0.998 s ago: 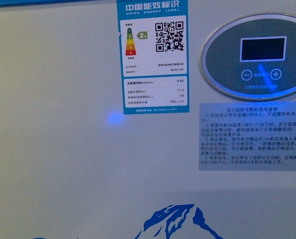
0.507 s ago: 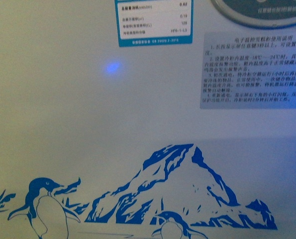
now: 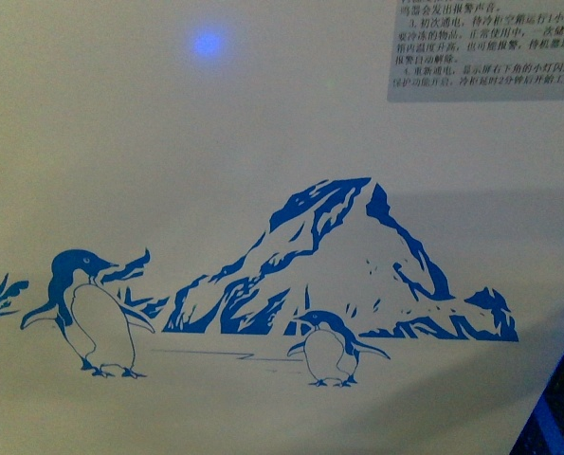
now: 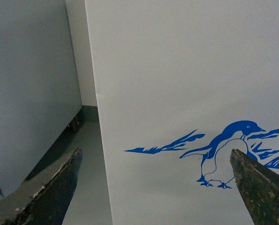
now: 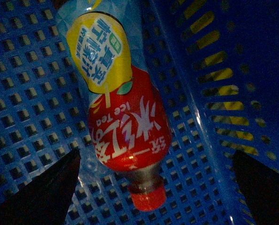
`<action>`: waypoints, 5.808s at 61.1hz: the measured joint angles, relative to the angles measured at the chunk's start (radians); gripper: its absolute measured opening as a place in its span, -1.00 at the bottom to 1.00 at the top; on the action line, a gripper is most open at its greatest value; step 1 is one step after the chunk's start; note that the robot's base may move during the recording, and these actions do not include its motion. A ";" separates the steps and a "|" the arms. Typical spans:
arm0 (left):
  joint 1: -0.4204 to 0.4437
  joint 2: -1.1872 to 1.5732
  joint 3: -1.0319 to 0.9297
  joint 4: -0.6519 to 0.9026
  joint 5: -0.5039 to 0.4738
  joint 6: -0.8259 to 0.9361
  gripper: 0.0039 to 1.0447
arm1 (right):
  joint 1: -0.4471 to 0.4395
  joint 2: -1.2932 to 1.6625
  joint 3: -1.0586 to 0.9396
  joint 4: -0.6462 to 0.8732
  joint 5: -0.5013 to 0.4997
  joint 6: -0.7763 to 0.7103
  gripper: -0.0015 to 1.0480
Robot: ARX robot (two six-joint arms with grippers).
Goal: Put drink in fridge
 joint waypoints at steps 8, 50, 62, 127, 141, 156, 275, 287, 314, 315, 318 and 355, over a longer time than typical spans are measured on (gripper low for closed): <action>0.000 0.000 0.000 0.000 0.000 0.000 0.85 | 0.000 0.063 0.085 -0.035 0.001 0.021 0.85; 0.000 0.000 0.000 0.000 0.000 0.000 0.85 | 0.009 0.306 0.489 -0.277 0.006 0.066 0.85; 0.000 0.000 0.000 0.000 0.000 0.000 0.85 | 0.008 0.336 0.554 -0.347 -0.008 0.096 0.73; 0.000 0.000 0.000 0.000 0.000 0.000 0.85 | 0.020 -1.031 -0.393 -0.274 -0.431 -0.110 -0.18; 0.000 0.000 0.000 0.000 0.000 0.000 0.85 | -0.024 -1.377 -0.444 -0.391 -0.529 -0.100 -0.18; 0.000 0.000 0.000 0.000 0.000 0.000 0.85 | -0.031 -1.784 -0.523 -0.430 -0.629 -0.057 -0.18; 0.000 0.000 0.000 0.000 0.000 0.000 0.85 | 0.385 -2.446 -0.863 -0.449 -0.025 -0.083 -0.18; 0.000 0.000 0.000 0.000 0.000 0.000 0.85 | 0.385 -2.446 -0.863 -0.449 -0.025 -0.082 -0.18; 0.093 0.257 0.061 0.013 0.176 -0.205 0.85 | 0.385 -2.446 -0.863 -0.448 -0.027 -0.083 -0.18; 0.106 0.307 0.068 0.058 0.199 -0.213 0.85 | 0.385 -2.446 -0.863 -0.448 -0.026 -0.082 -0.18; 0.113 0.439 0.100 0.182 0.253 -0.212 0.85 | 0.385 -2.446 -0.863 -0.448 -0.026 -0.082 -0.18; -0.070 1.339 0.797 -0.206 0.867 1.062 0.85 | 0.385 -2.446 -0.863 -0.448 -0.026 -0.082 -0.18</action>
